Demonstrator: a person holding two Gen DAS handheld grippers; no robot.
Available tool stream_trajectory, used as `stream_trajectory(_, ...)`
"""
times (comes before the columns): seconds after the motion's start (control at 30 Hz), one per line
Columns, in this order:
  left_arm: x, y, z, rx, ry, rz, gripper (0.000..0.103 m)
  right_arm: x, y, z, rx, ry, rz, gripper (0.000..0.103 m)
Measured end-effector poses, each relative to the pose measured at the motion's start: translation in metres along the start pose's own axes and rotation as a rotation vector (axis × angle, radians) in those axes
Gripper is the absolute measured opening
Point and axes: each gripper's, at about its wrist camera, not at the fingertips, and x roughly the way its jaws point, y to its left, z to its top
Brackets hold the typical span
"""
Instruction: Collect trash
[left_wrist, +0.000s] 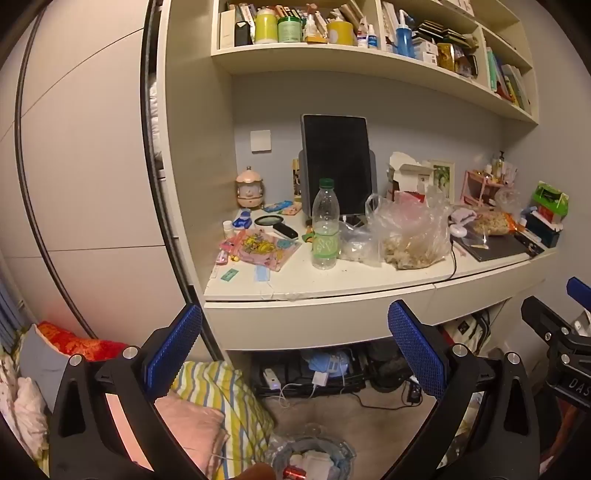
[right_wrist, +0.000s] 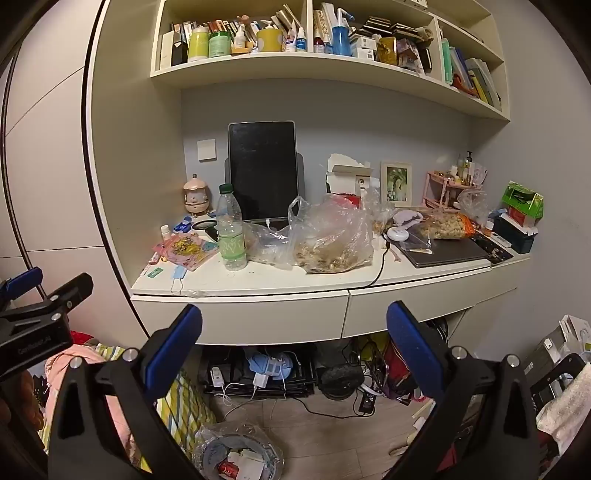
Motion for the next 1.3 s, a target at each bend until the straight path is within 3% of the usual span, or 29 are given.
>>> stream_trajectory(0.43, -0.004, 0.002, -0.006, -0.011, -0.010, 0.018, 0.098, -0.008, -0.002, -0.001, 0.014, 0.002, 0.007, 0.097)
stream_trajectory(1.3, -0.016, 0.003, -0.006, -0.007, -0.002, -0.035, 0.098, -0.024, 0.004, 0.000, -0.021, 0.011, 0.006, 0.097)
